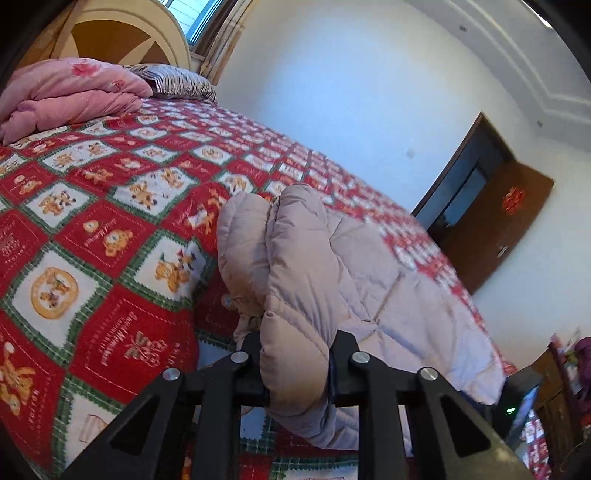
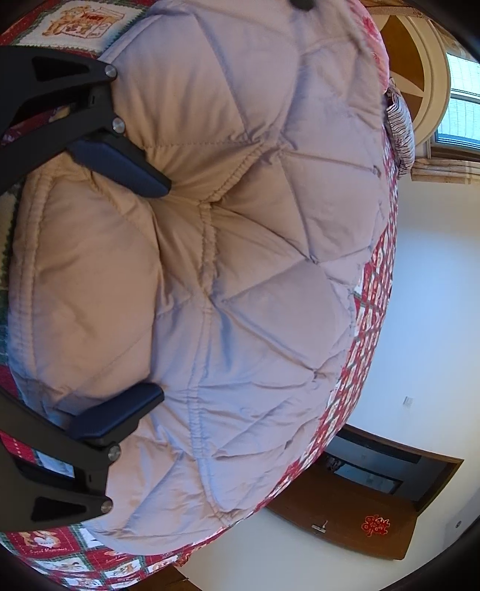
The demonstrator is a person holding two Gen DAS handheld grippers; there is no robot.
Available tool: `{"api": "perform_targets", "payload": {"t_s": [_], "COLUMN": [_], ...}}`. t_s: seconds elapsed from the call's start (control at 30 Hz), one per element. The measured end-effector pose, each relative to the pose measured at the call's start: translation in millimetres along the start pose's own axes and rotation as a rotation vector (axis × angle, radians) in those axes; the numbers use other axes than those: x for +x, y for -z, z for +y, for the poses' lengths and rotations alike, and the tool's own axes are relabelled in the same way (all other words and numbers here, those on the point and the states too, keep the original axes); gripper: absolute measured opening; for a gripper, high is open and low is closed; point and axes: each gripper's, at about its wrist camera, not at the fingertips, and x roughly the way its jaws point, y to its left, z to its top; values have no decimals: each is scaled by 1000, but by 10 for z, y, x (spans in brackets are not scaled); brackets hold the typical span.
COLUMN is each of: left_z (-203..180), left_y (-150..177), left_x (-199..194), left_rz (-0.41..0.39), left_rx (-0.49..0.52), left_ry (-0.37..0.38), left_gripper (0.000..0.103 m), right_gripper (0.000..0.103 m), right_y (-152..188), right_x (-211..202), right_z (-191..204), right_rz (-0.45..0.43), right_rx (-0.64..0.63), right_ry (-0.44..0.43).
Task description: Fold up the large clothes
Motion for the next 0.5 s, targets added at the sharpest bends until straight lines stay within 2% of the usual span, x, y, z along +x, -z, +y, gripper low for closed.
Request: {"api": "perform_targets", "payload": {"t_s": [0.17, 0.3, 0.4, 0.5], "left_z": [131, 295, 290, 107], "left_y": [-18, -92, -201, -357], "left_x": [-213, -433, -657, -828], "left_rz": [-19, -41, -84, -131], "left_rx": [-6, -17, 26, 88], "left_ry": [16, -11, -50, -69], "left_gripper": [20, 20, 20, 20], "right_gripper": [102, 102, 103, 102], "right_y": [25, 50, 36, -18], "right_x": [-78, -144, -222, -384], "right_z": [228, 471, 632, 608], "right_rz": [-8, -28, -29, -13], "right_rx": [-13, -36, -56, -66], "right_ry": [35, 21, -60, -206]}}
